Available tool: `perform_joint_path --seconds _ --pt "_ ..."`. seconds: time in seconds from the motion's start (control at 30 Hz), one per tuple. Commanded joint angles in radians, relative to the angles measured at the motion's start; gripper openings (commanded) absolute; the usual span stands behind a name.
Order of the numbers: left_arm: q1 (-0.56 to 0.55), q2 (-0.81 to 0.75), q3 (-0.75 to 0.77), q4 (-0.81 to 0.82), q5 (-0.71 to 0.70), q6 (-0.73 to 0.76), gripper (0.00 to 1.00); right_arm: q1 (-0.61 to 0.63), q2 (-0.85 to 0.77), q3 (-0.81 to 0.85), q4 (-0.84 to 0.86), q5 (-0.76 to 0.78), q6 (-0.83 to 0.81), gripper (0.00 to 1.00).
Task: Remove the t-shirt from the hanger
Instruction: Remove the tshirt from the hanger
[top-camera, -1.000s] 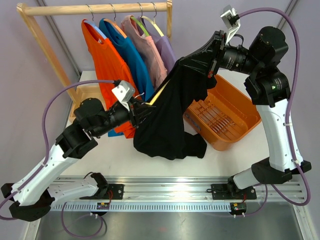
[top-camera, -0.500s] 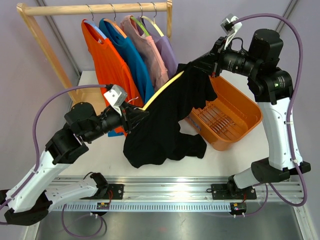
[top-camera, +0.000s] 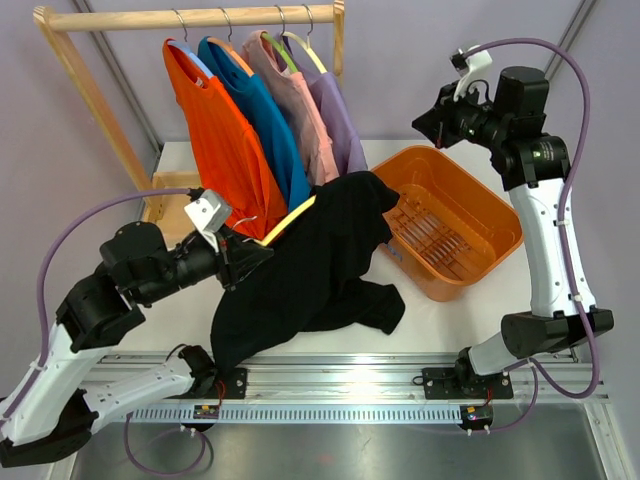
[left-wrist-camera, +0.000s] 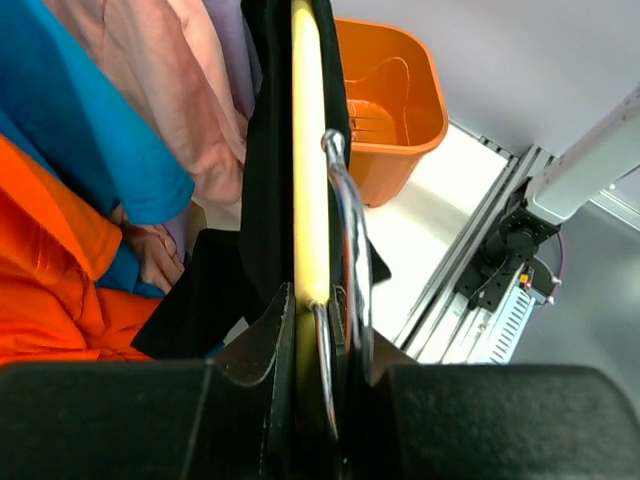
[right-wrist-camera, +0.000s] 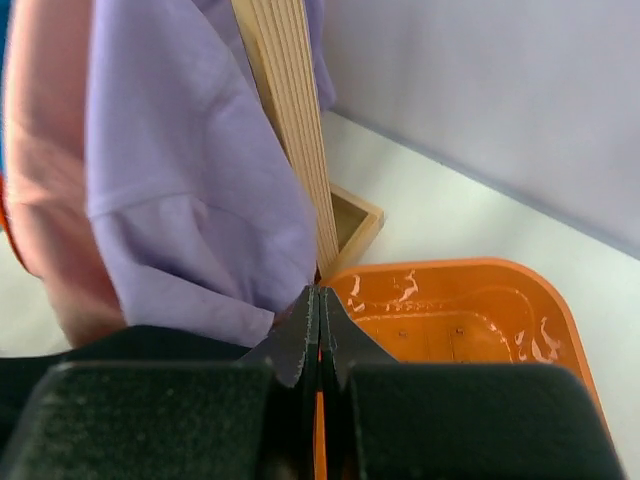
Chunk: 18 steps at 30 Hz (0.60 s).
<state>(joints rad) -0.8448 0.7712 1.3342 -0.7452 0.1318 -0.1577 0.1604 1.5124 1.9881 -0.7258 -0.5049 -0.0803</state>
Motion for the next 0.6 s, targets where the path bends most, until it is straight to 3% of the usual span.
perform_joint_path --seconds 0.0,0.07,0.1,0.13,0.2,0.27,0.37,0.47,0.57 --pt "0.000 -0.013 0.072 0.040 0.011 -0.014 0.00 0.001 -0.024 -0.043 0.068 -0.089 -0.047 0.00" --pt "0.000 -0.003 0.066 0.041 0.002 -0.020 0.00 0.002 -0.047 -0.074 0.043 -0.298 -0.085 0.00" --pt "0.000 0.005 0.063 0.046 0.000 -0.029 0.00 0.004 -0.060 -0.090 0.052 -0.518 -0.098 0.00" --pt "0.000 0.010 0.065 0.052 -0.007 -0.037 0.00 0.008 -0.089 -0.116 0.046 -0.599 -0.143 0.08" --pt "0.000 0.039 0.068 0.052 -0.058 -0.071 0.00 0.040 -0.119 -0.135 0.075 -0.654 -0.127 0.11" --pt "0.000 0.059 0.069 0.058 -0.098 -0.103 0.00 0.054 -0.133 -0.129 0.114 -0.676 -0.025 0.13" --pt "0.000 0.095 0.074 0.073 -0.112 -0.160 0.00 0.145 -0.141 -0.089 0.025 -0.660 -0.022 0.25" --pt "0.000 0.126 0.069 0.096 -0.107 -0.207 0.00 0.307 -0.153 -0.089 -0.070 -0.472 -0.026 0.43" --pt "0.000 0.152 0.071 0.109 -0.110 -0.235 0.00 0.419 -0.133 -0.112 -0.081 -0.335 0.074 0.52"
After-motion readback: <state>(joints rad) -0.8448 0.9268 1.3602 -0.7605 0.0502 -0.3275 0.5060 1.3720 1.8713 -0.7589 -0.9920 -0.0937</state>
